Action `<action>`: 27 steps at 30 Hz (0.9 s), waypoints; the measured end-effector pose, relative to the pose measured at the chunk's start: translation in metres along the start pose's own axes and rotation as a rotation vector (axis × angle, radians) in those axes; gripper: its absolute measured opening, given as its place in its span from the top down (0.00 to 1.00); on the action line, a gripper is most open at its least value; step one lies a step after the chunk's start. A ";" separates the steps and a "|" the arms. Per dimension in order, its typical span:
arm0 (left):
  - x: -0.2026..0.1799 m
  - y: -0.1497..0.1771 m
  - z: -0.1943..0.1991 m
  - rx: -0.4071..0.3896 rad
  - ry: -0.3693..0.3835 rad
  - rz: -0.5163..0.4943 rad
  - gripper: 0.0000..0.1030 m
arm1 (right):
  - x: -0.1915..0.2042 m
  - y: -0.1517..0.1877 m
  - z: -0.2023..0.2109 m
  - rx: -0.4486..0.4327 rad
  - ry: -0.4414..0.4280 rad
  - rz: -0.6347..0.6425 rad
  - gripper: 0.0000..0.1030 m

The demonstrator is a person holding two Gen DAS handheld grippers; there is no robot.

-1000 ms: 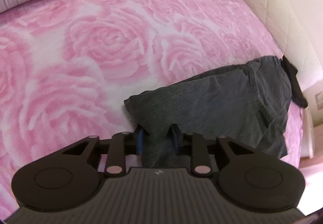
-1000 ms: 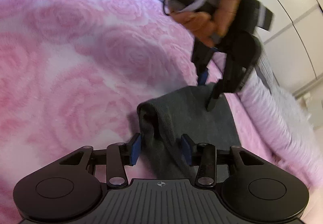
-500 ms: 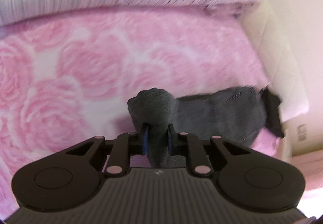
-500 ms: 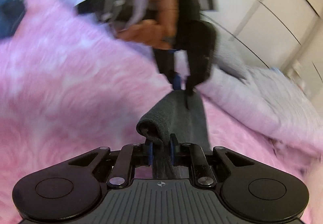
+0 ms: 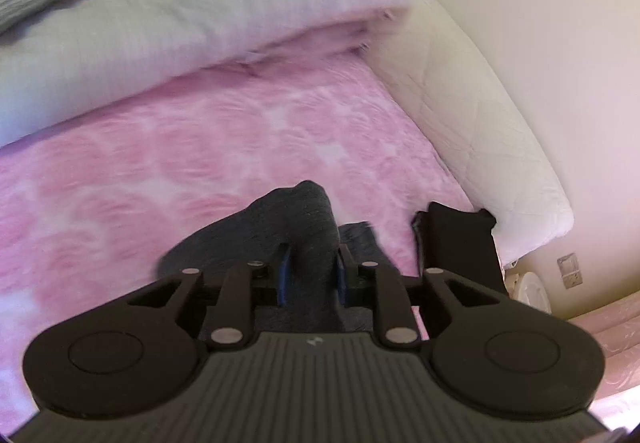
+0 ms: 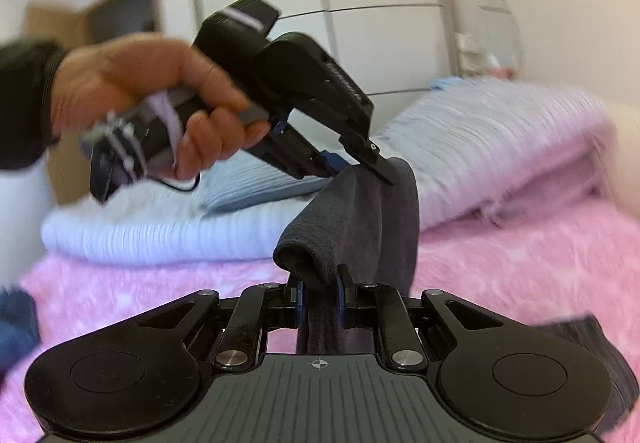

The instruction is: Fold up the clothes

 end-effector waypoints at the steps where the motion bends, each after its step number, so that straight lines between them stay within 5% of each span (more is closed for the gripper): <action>1: -0.010 0.001 -0.022 0.017 -0.002 -0.005 0.81 | -0.025 -0.001 0.020 0.007 0.005 -0.027 0.87; 8: -0.075 -0.004 -0.192 0.156 0.021 -0.024 0.82 | -0.212 0.033 0.111 0.058 0.093 -0.409 0.87; 12: -0.074 0.006 -0.231 0.217 0.034 -0.027 0.73 | -0.303 0.097 0.125 0.173 0.160 -0.758 0.83; 19: -0.020 0.020 -0.214 0.234 -0.165 -0.120 0.70 | -0.306 0.085 0.156 0.173 0.197 -0.712 0.59; 22: -0.001 0.030 -0.211 0.250 -0.182 -0.139 0.70 | -0.304 0.074 0.147 0.153 0.221 -0.682 0.54; 24: 0.006 0.037 -0.215 0.258 -0.188 -0.159 0.70 | -0.306 0.077 0.126 0.205 0.243 -0.668 0.55; 25: 0.008 0.039 -0.216 0.259 -0.191 -0.166 0.70 | -0.309 0.080 0.116 0.238 0.260 -0.666 0.74; 27: 0.009 0.042 -0.211 0.241 -0.176 -0.162 0.70 | -0.314 0.077 0.104 0.279 0.266 -0.662 0.81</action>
Point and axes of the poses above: each gripper's, at about its wrist camera, not at the fingertips, and z roughly against the way its jaws point, x to its left, y to its underside, the point moved 2 cm from there along -z, roughly the way its jaws point
